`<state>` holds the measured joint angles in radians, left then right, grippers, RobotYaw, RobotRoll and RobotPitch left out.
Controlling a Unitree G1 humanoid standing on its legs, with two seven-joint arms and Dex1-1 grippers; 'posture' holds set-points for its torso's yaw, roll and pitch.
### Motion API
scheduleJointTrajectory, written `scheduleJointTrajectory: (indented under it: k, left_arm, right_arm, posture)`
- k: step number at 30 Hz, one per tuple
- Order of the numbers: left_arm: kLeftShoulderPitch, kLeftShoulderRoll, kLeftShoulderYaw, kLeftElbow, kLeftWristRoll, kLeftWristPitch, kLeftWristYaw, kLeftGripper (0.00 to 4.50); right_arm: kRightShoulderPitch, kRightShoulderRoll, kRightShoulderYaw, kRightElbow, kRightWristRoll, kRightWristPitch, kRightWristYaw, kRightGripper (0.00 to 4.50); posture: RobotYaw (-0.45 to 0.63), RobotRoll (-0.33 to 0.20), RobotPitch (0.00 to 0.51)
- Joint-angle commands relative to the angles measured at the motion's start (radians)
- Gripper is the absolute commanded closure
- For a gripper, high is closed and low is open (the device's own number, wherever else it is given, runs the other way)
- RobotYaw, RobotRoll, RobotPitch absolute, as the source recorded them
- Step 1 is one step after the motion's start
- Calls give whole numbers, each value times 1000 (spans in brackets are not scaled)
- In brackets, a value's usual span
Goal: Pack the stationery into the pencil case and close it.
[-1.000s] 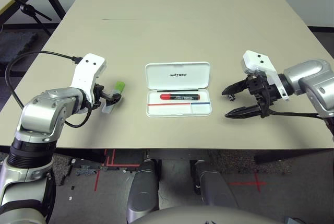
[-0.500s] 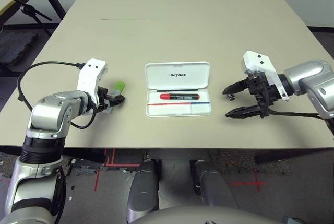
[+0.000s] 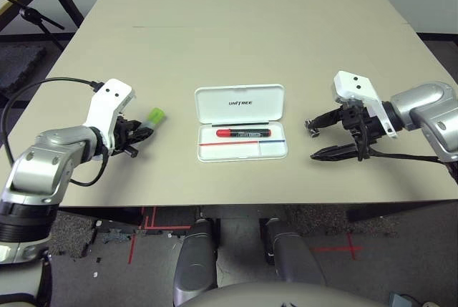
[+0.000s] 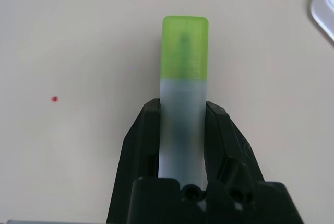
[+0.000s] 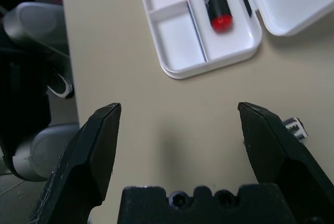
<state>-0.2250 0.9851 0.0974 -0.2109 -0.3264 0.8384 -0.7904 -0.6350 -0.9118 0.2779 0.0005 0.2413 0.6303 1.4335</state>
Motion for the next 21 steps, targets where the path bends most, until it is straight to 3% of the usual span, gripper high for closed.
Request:
scheduleJointTrajectory:
  k: [1, 7, 12, 21]
  left_arm:
    - [38, 68, 58, -48, -26, -87, -106, 3415]
    - [93, 136, 123, -134, -88, -156, -250, 3415]
    - [112, 169, 90, -215, -91, -157, -286, 3415]
    - [-52, 108, -77, -367, -107, -76, -224, 3415]
  right_arm:
    - [6, -8, 17, 14, -19, -18, 5, 0]
    - [4, -7, 19, 35, -36, -36, 8, 0]
    - [2, -2, 20, 47, -51, -47, 5, 0]
    - [1, -4, 18, 57, -59, -53, 8, 0]
  posture:
    - [70, 0, 171]
    - [72, 0, 168]
    - [70, 0, 167]
    - [62, 0, 165]
